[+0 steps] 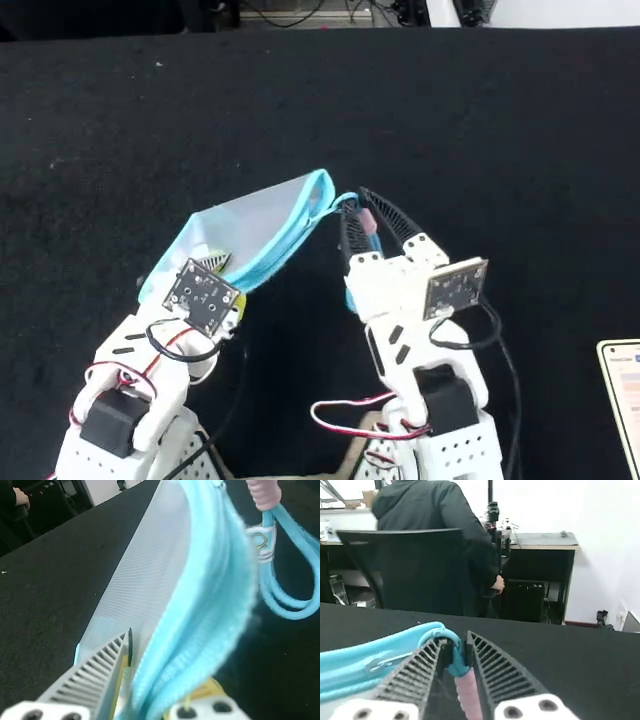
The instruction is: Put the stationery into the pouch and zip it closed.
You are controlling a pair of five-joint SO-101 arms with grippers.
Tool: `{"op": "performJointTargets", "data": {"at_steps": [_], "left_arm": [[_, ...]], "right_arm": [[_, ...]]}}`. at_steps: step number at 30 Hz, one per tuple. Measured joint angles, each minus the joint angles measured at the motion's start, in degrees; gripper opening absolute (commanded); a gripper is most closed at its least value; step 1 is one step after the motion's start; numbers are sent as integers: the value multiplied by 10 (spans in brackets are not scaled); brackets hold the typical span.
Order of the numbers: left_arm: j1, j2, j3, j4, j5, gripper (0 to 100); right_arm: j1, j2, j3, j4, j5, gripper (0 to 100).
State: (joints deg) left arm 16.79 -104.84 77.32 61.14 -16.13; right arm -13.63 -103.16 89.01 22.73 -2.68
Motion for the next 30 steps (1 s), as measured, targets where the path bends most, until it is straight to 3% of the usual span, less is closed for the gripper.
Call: {"op": "performJointTargets", "data": {"at_steps": [30], "left_arm": [[5, 1, 2, 0, 0, 29]], "right_arm": [[47, 0, 50, -81, -4, 11]]}}
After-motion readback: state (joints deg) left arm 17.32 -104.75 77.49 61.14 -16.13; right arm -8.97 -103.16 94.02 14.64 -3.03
